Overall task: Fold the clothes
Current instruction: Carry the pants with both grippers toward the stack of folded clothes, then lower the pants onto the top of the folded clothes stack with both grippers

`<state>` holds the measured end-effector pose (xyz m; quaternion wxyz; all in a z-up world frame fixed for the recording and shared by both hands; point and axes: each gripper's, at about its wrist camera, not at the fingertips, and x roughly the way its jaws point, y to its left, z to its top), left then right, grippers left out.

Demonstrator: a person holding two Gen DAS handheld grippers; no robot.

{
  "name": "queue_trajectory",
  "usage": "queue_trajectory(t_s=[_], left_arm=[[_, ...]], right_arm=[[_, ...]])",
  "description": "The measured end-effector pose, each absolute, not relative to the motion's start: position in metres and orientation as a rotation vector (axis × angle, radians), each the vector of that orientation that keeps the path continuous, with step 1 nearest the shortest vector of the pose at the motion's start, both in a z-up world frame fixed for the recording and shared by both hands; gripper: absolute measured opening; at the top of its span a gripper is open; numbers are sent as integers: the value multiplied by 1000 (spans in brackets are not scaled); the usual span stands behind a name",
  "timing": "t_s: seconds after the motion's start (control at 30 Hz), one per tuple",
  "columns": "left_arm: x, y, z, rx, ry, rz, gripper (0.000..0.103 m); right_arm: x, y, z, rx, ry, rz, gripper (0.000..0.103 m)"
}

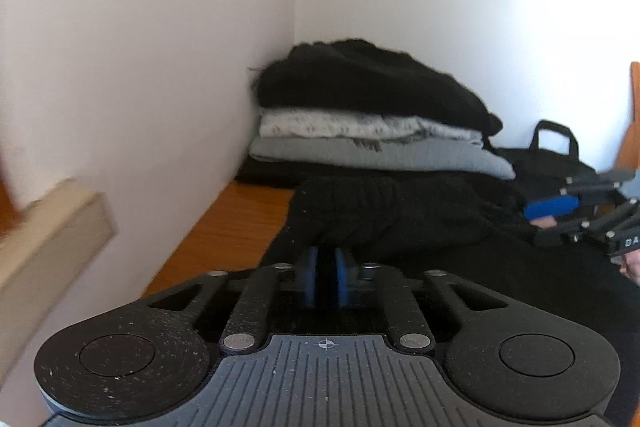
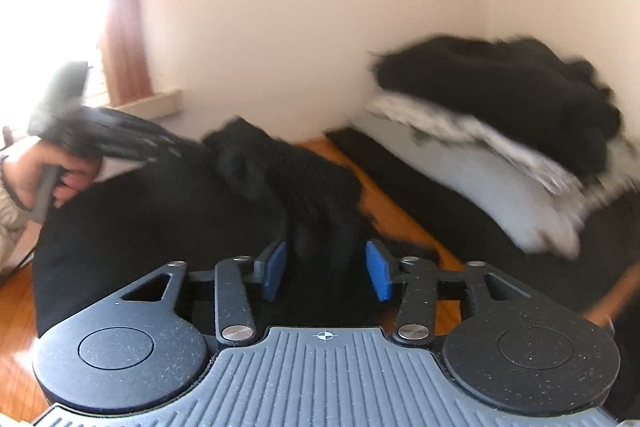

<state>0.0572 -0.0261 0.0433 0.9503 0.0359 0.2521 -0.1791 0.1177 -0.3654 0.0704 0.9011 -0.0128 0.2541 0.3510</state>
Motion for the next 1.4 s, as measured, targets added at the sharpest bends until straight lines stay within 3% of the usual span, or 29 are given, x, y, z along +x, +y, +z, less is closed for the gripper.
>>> queue_trajectory(t_s=[0.03, 0.17, 0.3, 0.67, 0.77, 0.83, 0.93, 1.17, 1.4], left_arm=[[51, -23, 44, 72, 518, -353, 43], [32, -7, 35, 64, 562, -308, 48], [27, 11, 30, -43, 598, -310, 61], [59, 37, 16, -289, 713, -414, 64], [74, 38, 16, -327, 729, -450, 60], [82, 39, 14, -358, 750, -477, 42], [82, 36, 14, -351, 735, -494, 33], [51, 25, 41, -277, 586, -495, 27], [31, 3, 111, -187, 397, -489, 25]], right_arm=[[117, -372, 68, 4, 554, 730, 47], [116, -388, 60, 94, 605, 722, 54], [118, -387, 56, 116, 626, 711, 60], [160, -360, 53, 123, 678, 769, 57], [166, -353, 52, 98, 676, 780, 40], [167, -352, 51, 110, 681, 785, 28], [162, -352, 49, 121, 654, 793, 21], [128, -356, 76, 96, 463, 814, 15], [94, -367, 142, 35, 253, 817, 12]])
